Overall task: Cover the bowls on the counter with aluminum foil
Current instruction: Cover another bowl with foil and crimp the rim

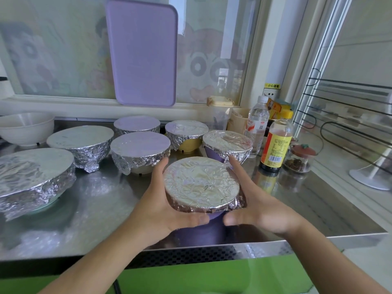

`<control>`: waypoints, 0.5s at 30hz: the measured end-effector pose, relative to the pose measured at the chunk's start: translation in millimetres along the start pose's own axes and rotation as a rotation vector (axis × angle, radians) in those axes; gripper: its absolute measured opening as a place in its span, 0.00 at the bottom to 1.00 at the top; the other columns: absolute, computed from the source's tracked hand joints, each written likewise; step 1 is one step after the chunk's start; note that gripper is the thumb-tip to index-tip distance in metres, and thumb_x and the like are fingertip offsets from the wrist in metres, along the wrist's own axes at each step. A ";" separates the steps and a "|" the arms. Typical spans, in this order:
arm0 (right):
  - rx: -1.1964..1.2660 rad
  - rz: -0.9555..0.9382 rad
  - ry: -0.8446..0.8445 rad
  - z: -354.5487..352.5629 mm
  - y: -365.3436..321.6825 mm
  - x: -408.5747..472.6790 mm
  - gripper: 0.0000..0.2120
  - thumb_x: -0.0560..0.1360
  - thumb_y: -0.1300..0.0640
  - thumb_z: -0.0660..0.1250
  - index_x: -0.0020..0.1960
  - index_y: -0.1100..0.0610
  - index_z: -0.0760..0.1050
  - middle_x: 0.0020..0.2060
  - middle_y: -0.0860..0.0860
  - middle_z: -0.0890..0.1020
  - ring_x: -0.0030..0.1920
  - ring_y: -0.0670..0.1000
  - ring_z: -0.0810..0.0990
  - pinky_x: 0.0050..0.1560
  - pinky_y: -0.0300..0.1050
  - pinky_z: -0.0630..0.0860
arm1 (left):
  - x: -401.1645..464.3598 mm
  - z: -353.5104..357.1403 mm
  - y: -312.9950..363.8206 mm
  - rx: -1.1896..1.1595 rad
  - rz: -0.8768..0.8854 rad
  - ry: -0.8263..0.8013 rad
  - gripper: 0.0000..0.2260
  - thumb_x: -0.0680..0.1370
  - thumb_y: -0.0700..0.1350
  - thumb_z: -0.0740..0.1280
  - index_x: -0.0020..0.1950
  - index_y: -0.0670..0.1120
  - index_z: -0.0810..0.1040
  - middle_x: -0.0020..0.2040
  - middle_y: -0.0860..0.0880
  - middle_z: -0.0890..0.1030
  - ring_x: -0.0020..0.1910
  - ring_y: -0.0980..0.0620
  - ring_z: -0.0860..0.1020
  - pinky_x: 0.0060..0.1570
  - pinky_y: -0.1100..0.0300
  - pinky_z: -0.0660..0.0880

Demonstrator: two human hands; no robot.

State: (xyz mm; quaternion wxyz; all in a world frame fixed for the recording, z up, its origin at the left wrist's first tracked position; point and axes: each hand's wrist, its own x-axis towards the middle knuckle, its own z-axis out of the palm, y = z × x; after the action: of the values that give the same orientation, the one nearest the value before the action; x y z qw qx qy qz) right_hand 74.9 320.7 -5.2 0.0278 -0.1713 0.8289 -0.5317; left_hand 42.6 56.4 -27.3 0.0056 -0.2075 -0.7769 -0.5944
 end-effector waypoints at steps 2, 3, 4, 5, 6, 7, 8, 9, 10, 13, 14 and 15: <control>0.069 0.017 -0.011 -11.6 -1.4 6.7 0.67 0.60 0.32 0.84 0.85 0.39 0.44 0.82 0.36 0.60 0.79 0.34 0.59 0.78 0.42 0.58 | 2.1 -11.2 4.8 0.006 -0.014 -0.067 0.74 0.45 0.69 0.86 0.83 0.64 0.47 0.77 0.66 0.64 0.74 0.69 0.66 0.76 0.61 0.63; 0.135 0.039 0.023 -16.3 -2.1 12.1 0.62 0.61 0.29 0.81 0.84 0.36 0.49 0.83 0.38 0.59 0.79 0.35 0.61 0.77 0.42 0.59 | 4.1 -15.4 11.3 0.030 -0.004 -0.074 0.73 0.46 0.71 0.85 0.83 0.62 0.48 0.78 0.66 0.62 0.74 0.71 0.64 0.74 0.65 0.63; 0.176 0.059 0.070 -18.3 -4.1 17.0 0.54 0.63 0.26 0.78 0.82 0.34 0.56 0.83 0.38 0.61 0.78 0.35 0.63 0.77 0.44 0.58 | 7.1 -17.4 18.8 0.058 0.008 -0.060 0.72 0.47 0.74 0.82 0.84 0.61 0.49 0.78 0.66 0.62 0.74 0.72 0.63 0.72 0.67 0.62; 0.196 0.065 0.121 -16.8 -9.3 21.6 0.46 0.68 0.25 0.74 0.81 0.35 0.61 0.81 0.37 0.64 0.78 0.37 0.64 0.78 0.47 0.58 | 11.1 -17.3 24.8 0.067 0.015 -0.032 0.70 0.49 0.77 0.80 0.84 0.59 0.51 0.78 0.66 0.62 0.74 0.71 0.63 0.73 0.65 0.61; 0.197 0.044 0.173 -14.0 -14.0 26.9 0.40 0.73 0.28 0.71 0.80 0.38 0.65 0.79 0.37 0.69 0.78 0.40 0.67 0.79 0.51 0.59 | 16.3 -14.8 28.7 0.055 0.015 0.003 0.66 0.52 0.79 0.77 0.84 0.58 0.55 0.78 0.65 0.64 0.75 0.69 0.65 0.75 0.61 0.62; 0.213 0.020 0.230 -9.8 -17.6 32.1 0.34 0.77 0.32 0.68 0.80 0.42 0.69 0.75 0.38 0.74 0.77 0.43 0.71 0.80 0.53 0.61 | 21.9 -10.8 31.4 0.039 0.010 0.041 0.61 0.56 0.81 0.74 0.83 0.58 0.60 0.77 0.63 0.67 0.74 0.68 0.67 0.76 0.59 0.64; 0.243 0.009 0.279 -4.9 -22.1 36.6 0.28 0.82 0.38 0.66 0.78 0.46 0.71 0.72 0.40 0.79 0.74 0.44 0.75 0.80 0.54 0.65 | 27.0 -5.9 32.5 0.028 0.003 0.081 0.54 0.60 0.80 0.72 0.81 0.57 0.64 0.76 0.62 0.70 0.73 0.66 0.70 0.75 0.58 0.66; 0.260 0.009 0.303 -0.3 -24.6 40.0 0.23 0.85 0.43 0.63 0.77 0.49 0.73 0.69 0.42 0.81 0.71 0.44 0.77 0.79 0.53 0.67 | 32.3 -1.4 31.3 0.024 -0.005 0.125 0.47 0.65 0.78 0.70 0.79 0.56 0.68 0.74 0.61 0.73 0.71 0.65 0.73 0.73 0.58 0.69; 0.256 0.020 0.327 4.8 -26.9 46.1 0.20 0.86 0.47 0.62 0.76 0.51 0.74 0.67 0.44 0.83 0.70 0.45 0.79 0.78 0.53 0.68 | 36.1 2.6 29.5 0.025 -0.022 0.166 0.39 0.70 0.74 0.70 0.76 0.56 0.71 0.71 0.61 0.76 0.69 0.64 0.75 0.69 0.61 0.71; 0.300 0.071 0.355 16.4 -21.4 52.0 0.18 0.86 0.50 0.62 0.74 0.51 0.76 0.66 0.46 0.84 0.70 0.48 0.79 0.78 0.56 0.67 | 42.9 7.4 20.8 -0.052 -0.108 0.246 0.21 0.80 0.59 0.70 0.71 0.55 0.78 0.66 0.60 0.80 0.63 0.63 0.77 0.52 0.72 0.71; 0.327 0.076 0.368 18.5 -19.6 52.4 0.17 0.86 0.49 0.61 0.73 0.51 0.77 0.65 0.46 0.84 0.70 0.49 0.79 0.78 0.56 0.68 | 43.8 9.0 15.8 -0.106 -0.132 0.269 0.20 0.78 0.58 0.70 0.69 0.55 0.80 0.65 0.59 0.81 0.62 0.62 0.78 0.53 0.70 0.73; 0.352 0.081 0.386 19.8 -18.0 51.9 0.16 0.86 0.50 0.61 0.71 0.51 0.79 0.64 0.46 0.85 0.69 0.48 0.79 0.77 0.54 0.69 | 43.5 9.3 11.9 -0.160 -0.152 0.291 0.22 0.75 0.60 0.70 0.67 0.55 0.81 0.64 0.58 0.82 0.61 0.60 0.79 0.59 0.64 0.75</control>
State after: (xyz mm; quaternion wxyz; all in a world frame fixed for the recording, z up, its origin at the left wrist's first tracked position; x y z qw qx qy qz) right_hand 35.2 280.4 9.4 -0.0802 -0.0262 0.7199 -0.6889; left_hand 8.9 81.2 -7.9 0.0563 -0.0596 -0.7316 -0.6768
